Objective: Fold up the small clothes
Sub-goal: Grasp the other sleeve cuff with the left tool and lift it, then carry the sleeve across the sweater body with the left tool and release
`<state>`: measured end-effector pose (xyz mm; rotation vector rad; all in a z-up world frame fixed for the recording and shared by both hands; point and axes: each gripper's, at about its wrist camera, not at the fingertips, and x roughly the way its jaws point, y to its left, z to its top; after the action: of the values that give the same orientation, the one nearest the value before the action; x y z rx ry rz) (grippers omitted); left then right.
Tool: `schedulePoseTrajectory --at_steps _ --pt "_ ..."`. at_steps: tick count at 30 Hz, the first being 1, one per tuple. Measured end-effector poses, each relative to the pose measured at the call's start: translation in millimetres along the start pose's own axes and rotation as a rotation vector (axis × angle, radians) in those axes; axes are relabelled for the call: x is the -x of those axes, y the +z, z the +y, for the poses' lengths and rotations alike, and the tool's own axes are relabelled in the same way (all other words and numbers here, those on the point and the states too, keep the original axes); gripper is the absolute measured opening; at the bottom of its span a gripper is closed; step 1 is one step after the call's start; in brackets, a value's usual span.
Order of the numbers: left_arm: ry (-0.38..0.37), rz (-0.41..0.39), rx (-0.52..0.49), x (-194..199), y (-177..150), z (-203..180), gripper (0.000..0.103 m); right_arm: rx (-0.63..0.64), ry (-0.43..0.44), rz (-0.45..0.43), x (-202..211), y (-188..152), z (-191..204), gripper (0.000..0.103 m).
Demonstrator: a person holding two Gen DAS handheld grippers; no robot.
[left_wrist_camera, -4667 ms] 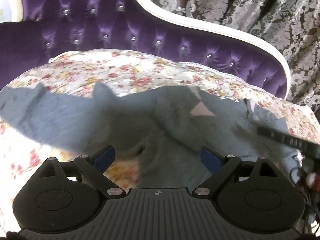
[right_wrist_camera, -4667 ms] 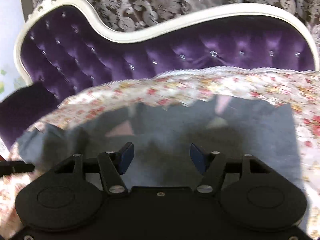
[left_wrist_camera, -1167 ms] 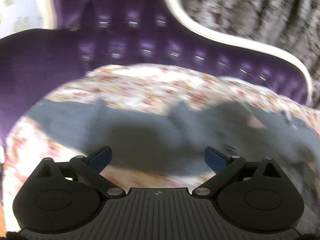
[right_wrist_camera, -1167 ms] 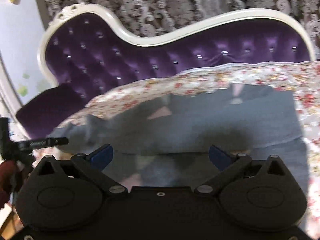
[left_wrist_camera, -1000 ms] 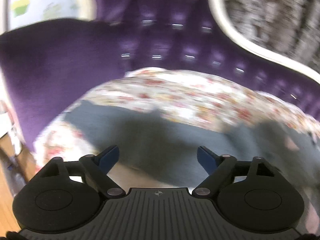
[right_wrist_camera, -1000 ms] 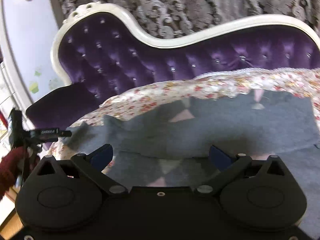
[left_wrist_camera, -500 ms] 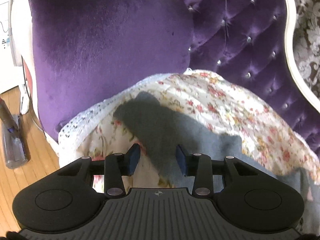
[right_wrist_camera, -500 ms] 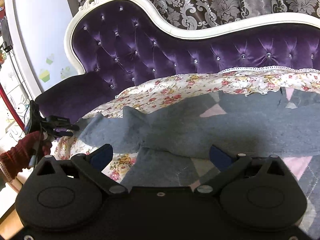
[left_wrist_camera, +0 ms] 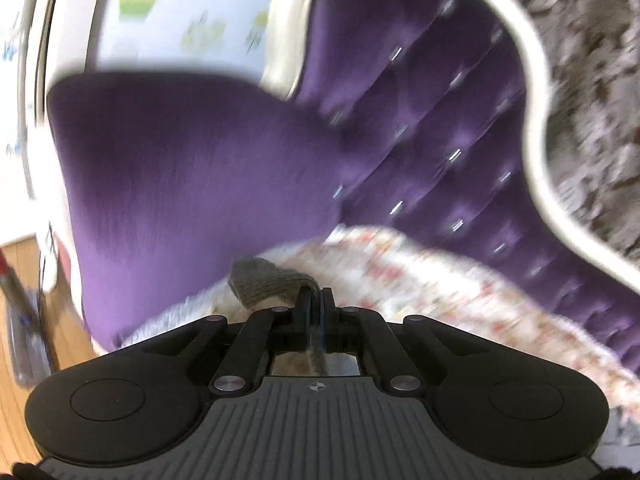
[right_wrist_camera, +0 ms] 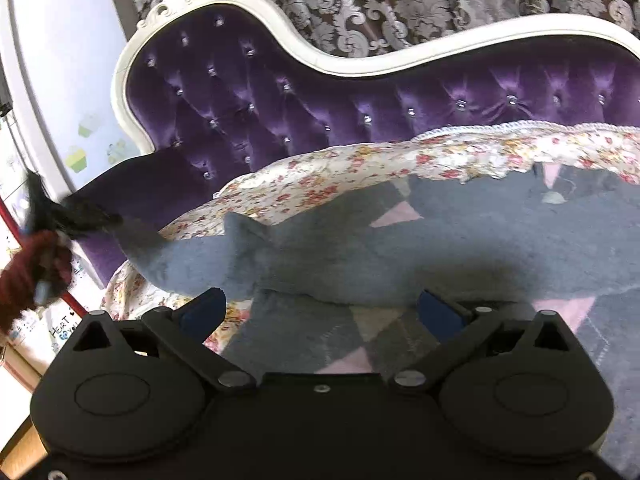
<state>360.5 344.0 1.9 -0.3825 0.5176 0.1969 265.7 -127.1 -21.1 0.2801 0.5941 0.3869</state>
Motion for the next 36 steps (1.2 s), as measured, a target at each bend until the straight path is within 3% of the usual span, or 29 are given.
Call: schedulePoseTrajectory --at_steps 7,15,20,25,29,32,34,35,36 --pt "-0.123 -0.132 -0.135 88.8 48.8 -73.7 0.004 -0.047 -0.008 -0.013 18.9 -7.8 -15.3 0.102" --pt "-0.335 -0.192 -0.297 133.1 46.2 -196.2 0.004 -0.079 -0.022 -0.032 46.4 -13.1 -33.7 0.102" --pt "-0.464 -0.152 -0.407 130.7 4.6 -276.3 0.004 -0.098 -0.042 -0.057 65.0 -15.1 -48.8 0.102" --pt "-0.587 -0.041 -0.459 104.2 -60.7 -346.4 0.004 -0.121 -0.069 -0.078 81.4 -18.9 -65.4 0.102" --pt "-0.631 0.06 -0.467 77.8 -118.7 -381.1 0.004 -0.139 -0.093 -0.083 90.2 -22.5 -78.8 0.102" --pt "-0.621 0.138 -0.449 55.7 -154.3 -396.5 0.006 -0.16 -0.106 -0.082 93.9 -24.1 -89.1 0.102" --pt "-0.613 0.159 -0.443 47.1 -172.3 -398.1 0.017 -0.169 -0.116 -0.082 96.7 -26.0 -94.2 0.102" --pt "-0.611 0.171 -0.442 44.1 -176.4 -398.2 0.035 -0.171 -0.12 -0.081 97.3 -26.5 -96.0 0.102" --pt "-0.61 0.183 -0.433 41.8 -179.4 -396.0 0.046 -0.172 -0.124 -0.08 97.8 -26.7 -97.3 0.102"
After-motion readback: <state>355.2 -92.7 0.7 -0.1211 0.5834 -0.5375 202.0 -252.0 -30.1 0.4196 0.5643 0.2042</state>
